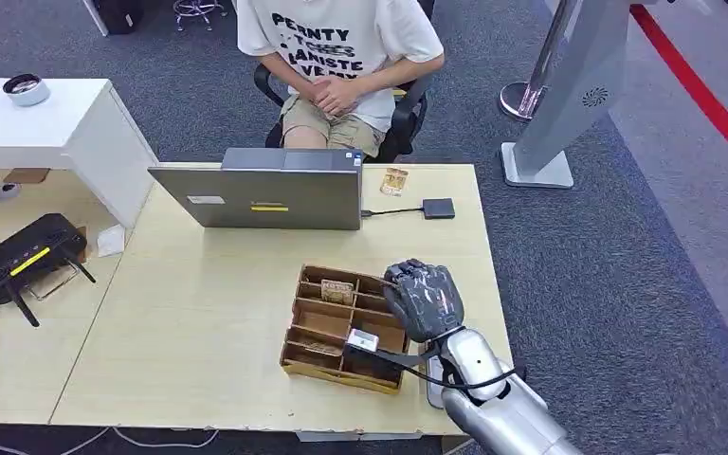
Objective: Pass the card to the sensor for recognition and then transmit it.
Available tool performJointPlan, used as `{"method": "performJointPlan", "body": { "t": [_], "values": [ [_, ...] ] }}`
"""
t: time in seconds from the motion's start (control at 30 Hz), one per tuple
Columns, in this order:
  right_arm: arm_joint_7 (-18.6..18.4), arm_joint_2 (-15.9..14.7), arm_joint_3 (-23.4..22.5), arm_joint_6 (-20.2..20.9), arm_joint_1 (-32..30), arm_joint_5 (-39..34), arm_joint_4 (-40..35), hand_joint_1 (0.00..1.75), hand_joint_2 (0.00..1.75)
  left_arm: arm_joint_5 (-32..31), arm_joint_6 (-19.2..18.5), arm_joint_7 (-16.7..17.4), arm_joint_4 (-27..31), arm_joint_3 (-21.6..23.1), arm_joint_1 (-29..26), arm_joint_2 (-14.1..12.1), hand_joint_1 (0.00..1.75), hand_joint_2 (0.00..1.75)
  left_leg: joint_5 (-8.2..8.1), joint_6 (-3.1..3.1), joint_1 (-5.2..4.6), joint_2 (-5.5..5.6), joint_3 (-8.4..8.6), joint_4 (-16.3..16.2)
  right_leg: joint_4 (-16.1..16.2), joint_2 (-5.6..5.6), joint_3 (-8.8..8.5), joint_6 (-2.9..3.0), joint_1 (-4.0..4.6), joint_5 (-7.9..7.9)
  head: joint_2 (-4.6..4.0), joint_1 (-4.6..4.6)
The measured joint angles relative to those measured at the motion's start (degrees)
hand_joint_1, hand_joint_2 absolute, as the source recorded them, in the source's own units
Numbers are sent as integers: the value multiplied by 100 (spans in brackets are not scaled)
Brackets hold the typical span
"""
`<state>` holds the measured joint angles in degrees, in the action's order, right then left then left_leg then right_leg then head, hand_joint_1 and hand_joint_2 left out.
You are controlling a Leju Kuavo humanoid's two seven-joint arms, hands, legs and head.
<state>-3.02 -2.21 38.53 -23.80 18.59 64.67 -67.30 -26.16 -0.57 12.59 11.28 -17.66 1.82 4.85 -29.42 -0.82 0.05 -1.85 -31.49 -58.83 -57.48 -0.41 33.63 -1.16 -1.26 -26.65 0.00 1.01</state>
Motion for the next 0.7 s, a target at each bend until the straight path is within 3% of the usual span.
{"method": "performJointPlan", "body": {
  "t": [0.53,0.7],
  "values": [
    [70,22,-50,70,-4,-201,-11,175,175,-70,0,0,0,-79,0,0,0,0,0,0,0,-2,3,0,0,1,-3,0,0,1,0,0],
    [243,20,-79,-26,-112,-496,-530,175,175,-92,0,0,0,-162,-7,4,0,0,1,0,-1,-3,1,0,0,2,-1,1,0,2,0,-2]
  ]
}}
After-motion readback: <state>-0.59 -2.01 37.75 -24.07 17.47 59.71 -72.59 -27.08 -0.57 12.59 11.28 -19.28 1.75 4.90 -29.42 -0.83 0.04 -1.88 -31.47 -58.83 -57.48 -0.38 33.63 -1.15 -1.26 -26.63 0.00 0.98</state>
